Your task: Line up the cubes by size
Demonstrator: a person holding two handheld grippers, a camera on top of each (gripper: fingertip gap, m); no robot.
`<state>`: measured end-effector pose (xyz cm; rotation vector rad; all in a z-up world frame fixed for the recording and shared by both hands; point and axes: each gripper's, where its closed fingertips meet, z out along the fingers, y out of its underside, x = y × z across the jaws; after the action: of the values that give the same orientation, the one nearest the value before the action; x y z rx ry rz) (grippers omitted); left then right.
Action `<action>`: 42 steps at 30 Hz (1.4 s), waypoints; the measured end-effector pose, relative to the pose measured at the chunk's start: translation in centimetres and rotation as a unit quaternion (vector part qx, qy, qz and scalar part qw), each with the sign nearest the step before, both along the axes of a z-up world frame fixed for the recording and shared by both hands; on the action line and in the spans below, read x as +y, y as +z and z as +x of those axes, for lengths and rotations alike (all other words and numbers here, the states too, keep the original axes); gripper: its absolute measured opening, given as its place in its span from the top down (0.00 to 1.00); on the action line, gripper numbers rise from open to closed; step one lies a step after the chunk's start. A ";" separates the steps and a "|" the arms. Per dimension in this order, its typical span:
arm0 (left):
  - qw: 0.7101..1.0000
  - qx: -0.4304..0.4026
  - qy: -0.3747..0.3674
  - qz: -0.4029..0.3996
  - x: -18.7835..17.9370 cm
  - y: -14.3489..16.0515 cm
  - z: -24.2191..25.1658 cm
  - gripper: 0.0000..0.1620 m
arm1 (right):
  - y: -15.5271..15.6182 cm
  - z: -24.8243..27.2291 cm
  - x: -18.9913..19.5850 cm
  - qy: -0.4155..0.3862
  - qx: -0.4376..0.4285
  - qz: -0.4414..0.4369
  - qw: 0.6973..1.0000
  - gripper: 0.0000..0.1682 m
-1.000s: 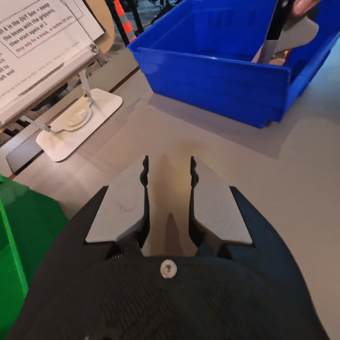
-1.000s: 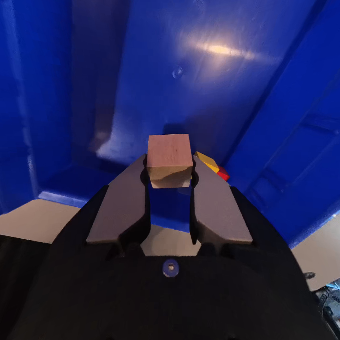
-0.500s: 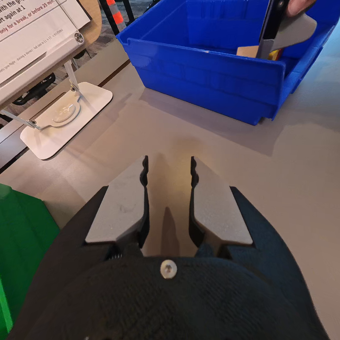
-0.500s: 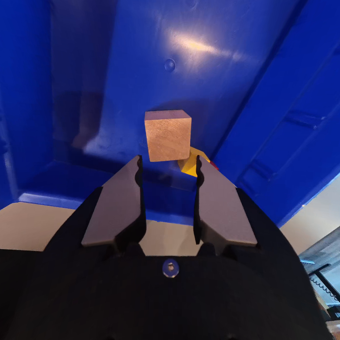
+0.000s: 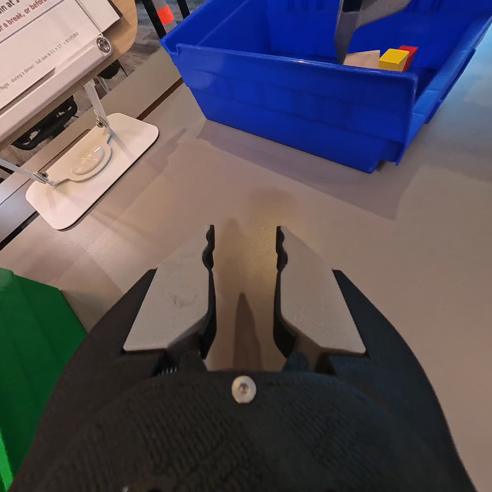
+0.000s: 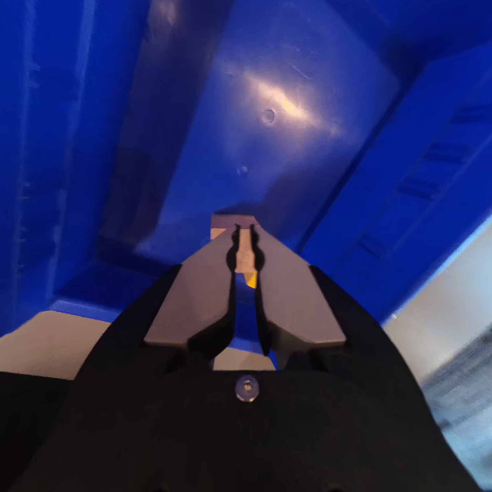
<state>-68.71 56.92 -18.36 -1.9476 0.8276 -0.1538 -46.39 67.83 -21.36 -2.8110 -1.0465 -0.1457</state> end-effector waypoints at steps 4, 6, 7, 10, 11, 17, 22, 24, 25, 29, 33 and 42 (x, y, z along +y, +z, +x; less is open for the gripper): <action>1.000 -0.002 -0.004 0.001 -0.1 0.1 0.2 0.73 | -0.1 -0.8 -0.9 0.027 0.004 -0.008 1.000 1.00; 1.000 0.001 -0.007 0.002 -0.2 0.1 0.3 0.73 | -0.1 -0.9 -1.7 0.045 -0.002 -0.020 0.999 1.00; 1.000 0.004 -0.008 0.002 -0.3 0.0 0.4 0.73 | -0.1 -1.1 -2.5 0.048 0.006 -0.039 0.998 0.99; 1.000 0.009 -0.007 0.000 -0.2 -0.1 0.4 0.73 | 0.6 -1.9 -2.2 0.057 0.020 -0.015 0.998 0.95; 1.000 0.007 -0.007 0.000 -0.2 -0.1 0.4 0.73 | 0.9 -2.2 -1.4 0.060 0.020 0.011 0.998 0.91; 1.000 0.005 -0.004 -0.003 -0.1 -0.2 0.1 0.73 | -1.2 -2.4 -0.3 0.061 0.003 0.001 0.998 0.98; 1.000 0.004 -0.006 -0.003 -0.2 -0.1 0.2 0.73 | -2.2 -0.7 -3.4 0.054 -0.017 -0.066 0.996 1.00; 1.000 0.004 -0.010 -0.001 -0.3 -0.1 0.4 0.73 | -1.8 -0.3 -4.2 0.061 -0.017 -0.071 0.996 1.00; 1.000 0.005 -0.011 -0.001 -0.4 -0.1 0.5 0.73 | -1.6 -0.2 -4.4 0.063 -0.019 -0.070 0.995 1.00; 1.000 0.016 -0.009 -0.002 -0.3 -0.4 0.4 0.73 | -1.1 -0.1 -5.3 0.072 -0.021 -0.072 0.995 1.00; 1.000 0.006 -0.003 -0.006 -0.1 -0.3 0.1 0.73 | -0.8 -0.5 -5.7 0.081 -0.019 -0.062 0.995 0.99; 1.000 -0.022 0.014 0.003 -1.8 3.1 -1.6 0.69 | 9.3 -11.9 -8.6 0.163 0.306 0.110 0.932 0.79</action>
<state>-70.35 55.11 -15.24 -1.9417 0.7698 -0.1763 -58.33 59.25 -12.07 -2.1986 -1.2046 0.5727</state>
